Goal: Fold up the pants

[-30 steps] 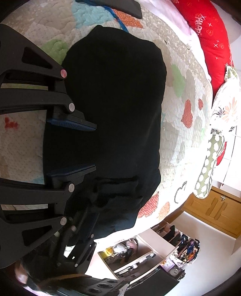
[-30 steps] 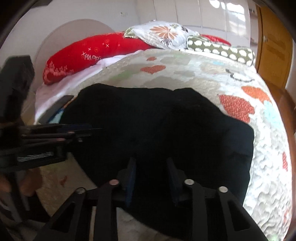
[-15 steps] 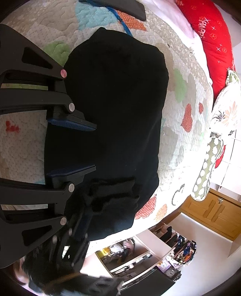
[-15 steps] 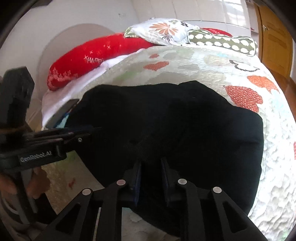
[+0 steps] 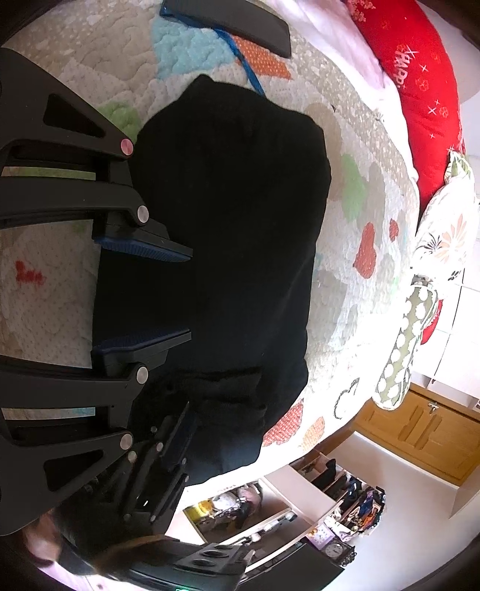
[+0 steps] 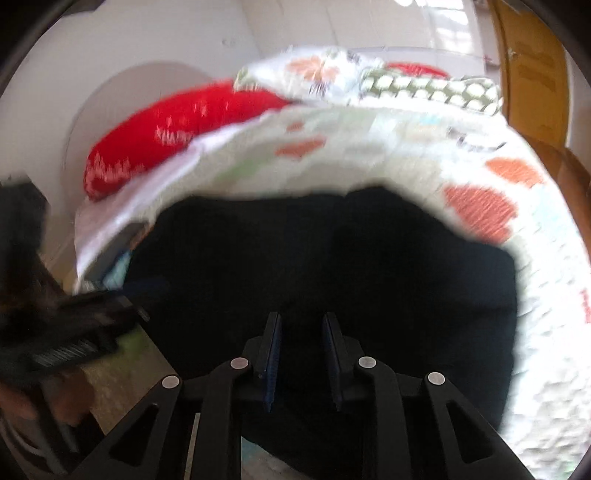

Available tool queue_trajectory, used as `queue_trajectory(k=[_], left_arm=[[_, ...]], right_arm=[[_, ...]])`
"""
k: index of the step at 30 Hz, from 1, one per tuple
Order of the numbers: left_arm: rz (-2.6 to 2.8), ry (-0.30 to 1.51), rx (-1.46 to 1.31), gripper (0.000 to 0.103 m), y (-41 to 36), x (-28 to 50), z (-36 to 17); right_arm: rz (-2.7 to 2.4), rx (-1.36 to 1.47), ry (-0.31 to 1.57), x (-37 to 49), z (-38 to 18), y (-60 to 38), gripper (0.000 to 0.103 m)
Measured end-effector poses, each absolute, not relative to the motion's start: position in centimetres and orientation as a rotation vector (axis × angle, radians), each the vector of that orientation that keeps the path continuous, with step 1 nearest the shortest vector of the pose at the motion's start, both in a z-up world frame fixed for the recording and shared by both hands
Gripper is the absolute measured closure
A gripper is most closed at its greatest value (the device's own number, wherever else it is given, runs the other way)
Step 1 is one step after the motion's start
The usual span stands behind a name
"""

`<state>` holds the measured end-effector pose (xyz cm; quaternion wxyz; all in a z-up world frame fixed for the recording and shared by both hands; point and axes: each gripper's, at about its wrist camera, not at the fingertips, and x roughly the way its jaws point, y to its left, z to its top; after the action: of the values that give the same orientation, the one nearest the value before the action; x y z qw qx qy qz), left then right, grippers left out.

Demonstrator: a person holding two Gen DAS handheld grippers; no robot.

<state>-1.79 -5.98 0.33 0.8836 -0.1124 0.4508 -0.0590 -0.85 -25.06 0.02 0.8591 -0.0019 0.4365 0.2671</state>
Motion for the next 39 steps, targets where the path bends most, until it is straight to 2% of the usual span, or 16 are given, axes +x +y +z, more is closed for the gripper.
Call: queue_trajectory(k=[3,5,6,7,24,27,29,34,39], left_arm=[[-0.113,0.931,-0.249,0.067,-5.2,-1.9,0.5],[-0.106,0.923,-0.264,0.05,-4.6,-2.0,0.8],[-0.105,0.913,-0.276,0.033,-4.4,-2.1,0.9],[-0.103,0.9,-0.294,0.027,-4.0,-2.2,1.0],[0.014,0.879,-0.348,0.027,1.7,-4.7,1.3],[0.024,0.88,-0.384,0.027,3.0,-5.5,1.0],[0.023,0.882,-0.432,0.027,4.1,-6.0,0.6],[0.019,0.882,-0.561,0.027,5.8,-6.3,-0.8],[0.009,0.908,-0.599,0.027,5.4,-5.9,-1.9]], right_arm=[[0.543,-0.079,0.893,-1.2,0.9,-24.2,0.081],[0.561,-0.066,0.875,-1.1,2.2,-24.3,0.081],[0.569,-0.062,0.858,-1.1,2.8,-24.3,0.081],[0.572,-0.059,0.848,-0.9,3.1,-24.2,0.081],[0.692,-0.076,0.916,2.3,1.2,-17.9,0.079],[0.717,-0.062,0.92,3.1,1.5,-16.7,0.074],[0.733,-0.068,0.934,3.5,1.6,-15.7,0.067],[0.78,-0.144,0.946,4.5,1.8,-12.5,0.065],[0.79,-0.2,0.927,5.9,2.5,-10.0,0.058]])
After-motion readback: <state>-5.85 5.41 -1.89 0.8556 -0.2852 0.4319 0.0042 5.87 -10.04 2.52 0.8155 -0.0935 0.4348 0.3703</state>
